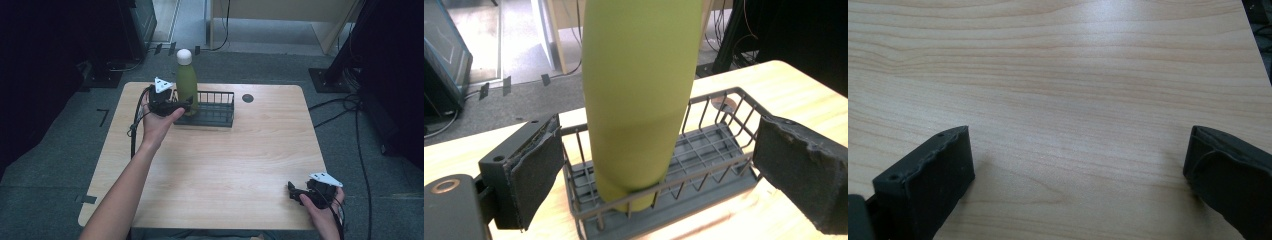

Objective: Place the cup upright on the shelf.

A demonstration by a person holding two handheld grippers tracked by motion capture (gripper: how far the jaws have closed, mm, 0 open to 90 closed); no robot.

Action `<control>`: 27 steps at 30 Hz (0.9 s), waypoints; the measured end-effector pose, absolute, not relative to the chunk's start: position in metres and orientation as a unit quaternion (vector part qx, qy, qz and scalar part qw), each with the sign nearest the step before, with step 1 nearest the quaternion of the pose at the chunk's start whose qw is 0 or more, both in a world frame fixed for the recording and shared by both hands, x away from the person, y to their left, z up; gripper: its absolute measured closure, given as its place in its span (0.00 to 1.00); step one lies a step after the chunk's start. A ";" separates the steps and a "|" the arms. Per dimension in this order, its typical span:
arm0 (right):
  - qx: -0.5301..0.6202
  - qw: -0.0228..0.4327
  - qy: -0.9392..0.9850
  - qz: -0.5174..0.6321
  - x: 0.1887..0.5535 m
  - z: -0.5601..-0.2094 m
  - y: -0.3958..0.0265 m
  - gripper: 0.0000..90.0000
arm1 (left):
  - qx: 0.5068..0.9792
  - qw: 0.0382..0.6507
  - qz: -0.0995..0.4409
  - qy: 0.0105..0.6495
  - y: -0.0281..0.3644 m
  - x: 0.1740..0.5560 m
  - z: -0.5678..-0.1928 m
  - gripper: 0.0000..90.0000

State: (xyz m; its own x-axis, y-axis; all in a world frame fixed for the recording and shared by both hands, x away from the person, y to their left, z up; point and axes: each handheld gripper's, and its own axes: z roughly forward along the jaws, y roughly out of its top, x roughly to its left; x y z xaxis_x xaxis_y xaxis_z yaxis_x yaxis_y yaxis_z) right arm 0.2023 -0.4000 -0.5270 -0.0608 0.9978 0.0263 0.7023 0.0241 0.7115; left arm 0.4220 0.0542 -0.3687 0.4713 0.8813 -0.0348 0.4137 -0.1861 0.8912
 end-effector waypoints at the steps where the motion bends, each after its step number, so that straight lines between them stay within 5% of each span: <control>1: 0.636 0.255 0.668 0.289 0.202 -0.527 -0.400 0.00 | 0.727 0.457 0.257 0.444 0.056 0.420 -0.369 0.08; 27: 0.636 0.255 0.668 0.289 0.202 -0.527 -0.400 0.00 | 0.731 0.448 0.261 0.445 0.099 0.346 -0.406 0.08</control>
